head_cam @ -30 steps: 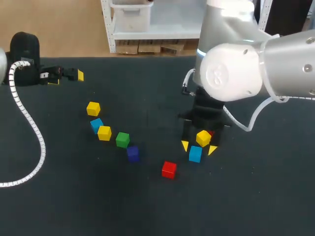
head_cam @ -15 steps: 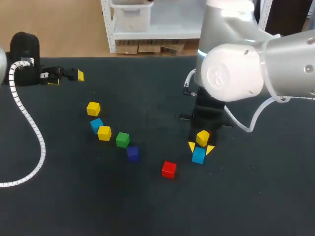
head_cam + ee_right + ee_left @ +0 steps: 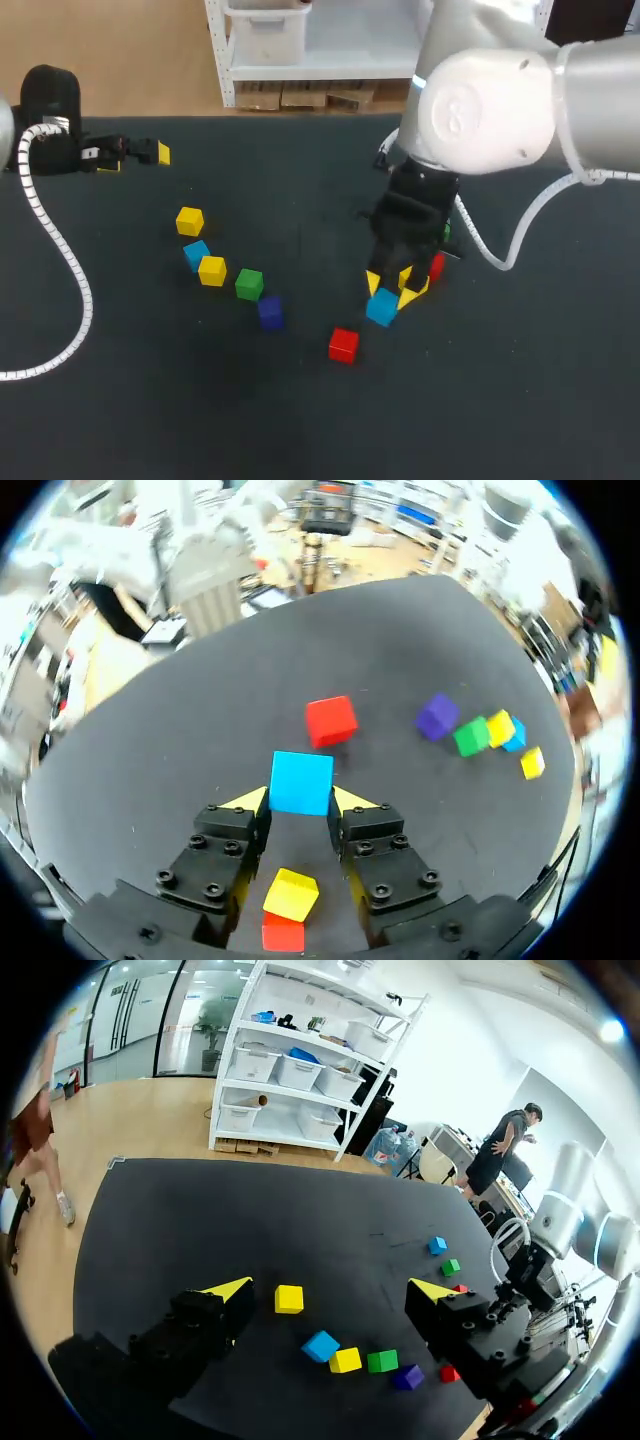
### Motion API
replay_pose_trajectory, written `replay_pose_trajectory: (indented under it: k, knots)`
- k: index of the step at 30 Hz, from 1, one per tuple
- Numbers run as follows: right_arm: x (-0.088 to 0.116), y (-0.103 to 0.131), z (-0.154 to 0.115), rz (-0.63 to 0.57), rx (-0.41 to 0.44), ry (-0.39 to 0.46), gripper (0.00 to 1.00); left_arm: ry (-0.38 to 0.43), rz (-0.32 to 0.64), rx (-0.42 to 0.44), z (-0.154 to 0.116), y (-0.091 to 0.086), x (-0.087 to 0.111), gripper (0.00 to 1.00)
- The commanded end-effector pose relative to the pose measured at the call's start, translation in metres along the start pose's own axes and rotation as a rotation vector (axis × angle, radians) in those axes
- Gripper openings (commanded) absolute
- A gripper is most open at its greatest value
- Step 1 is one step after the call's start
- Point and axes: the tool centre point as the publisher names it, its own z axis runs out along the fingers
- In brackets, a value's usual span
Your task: Place the blue cubes, place green cubes on the blue cubes, place the yellow cubes on the green cubes, then place the red cubes on the yellow cubes, and place purple cube on the red cubes.
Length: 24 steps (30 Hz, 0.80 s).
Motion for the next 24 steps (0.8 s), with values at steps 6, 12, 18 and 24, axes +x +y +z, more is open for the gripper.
replay_pose_trajectory:
  k: [6,12,18,24]
  knots:
    - [-0.009,-0.026,-0.016,0.374,0.152,0.1,0.0,0.0,0.0,0.0,0.0,0.0,0.0,1.0]
    - [-0.001,-0.047,-0.013,0.617,0.247,0.159,0.0,0.0,0.0,0.0,0.0,0.0,0.0,1.0]
    - [0.016,-0.058,-0.01,0.841,0.317,0.147,0.0,0.0,0.0,0.0,0.0,0.0,0.0,1.0]
    - [0.032,-0.067,-0.008,0.99,0.373,0.153,0.0,0.0,0.0,0.0,0.0,0.0,0.0,1.0]
